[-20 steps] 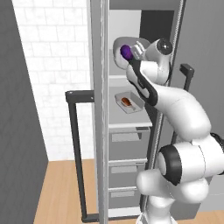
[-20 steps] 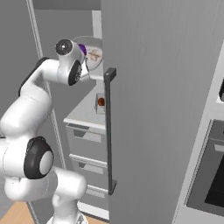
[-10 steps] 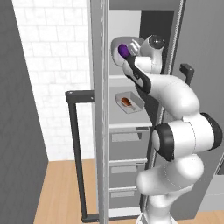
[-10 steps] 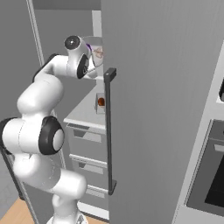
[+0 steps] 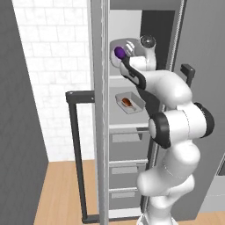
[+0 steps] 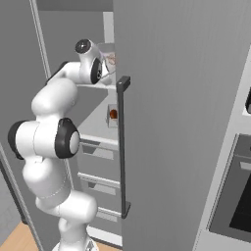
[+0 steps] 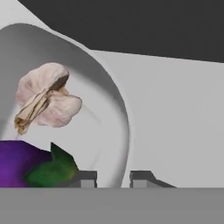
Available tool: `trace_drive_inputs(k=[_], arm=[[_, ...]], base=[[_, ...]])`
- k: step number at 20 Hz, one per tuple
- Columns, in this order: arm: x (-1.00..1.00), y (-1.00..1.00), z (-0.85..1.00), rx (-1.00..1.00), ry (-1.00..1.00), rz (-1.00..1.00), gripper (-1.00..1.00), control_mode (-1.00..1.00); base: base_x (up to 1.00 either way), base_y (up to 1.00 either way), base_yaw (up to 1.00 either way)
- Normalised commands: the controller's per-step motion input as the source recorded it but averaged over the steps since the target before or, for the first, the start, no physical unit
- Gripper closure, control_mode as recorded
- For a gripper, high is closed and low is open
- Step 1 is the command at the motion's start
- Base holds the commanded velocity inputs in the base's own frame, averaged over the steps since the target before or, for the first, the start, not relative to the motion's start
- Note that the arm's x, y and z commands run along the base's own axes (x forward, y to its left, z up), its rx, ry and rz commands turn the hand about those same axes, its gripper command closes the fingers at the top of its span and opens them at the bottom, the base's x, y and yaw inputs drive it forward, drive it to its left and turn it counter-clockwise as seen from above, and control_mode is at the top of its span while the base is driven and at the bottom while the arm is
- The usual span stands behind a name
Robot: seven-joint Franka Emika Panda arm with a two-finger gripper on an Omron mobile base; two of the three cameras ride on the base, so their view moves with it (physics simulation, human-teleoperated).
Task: Take the meat container that has the chicken drumstick and place it on the second highest rack of the freezer. Then take the vegetable container that has the garlic and eggplant and place it on the highest rack of the freezer.
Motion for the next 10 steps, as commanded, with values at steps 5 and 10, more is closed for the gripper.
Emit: trace_drive_inputs(k=[5,10], arm=[[0.51,0.00,-0.16,0.00,0.00,-0.01,1.00,-1.00],[0.48,0.03,-0.33,0.00,0.00,-0.05,1.00,-1.00]], base=[[0.00,0.00,0.00],[0.00,0.00,0.00]])
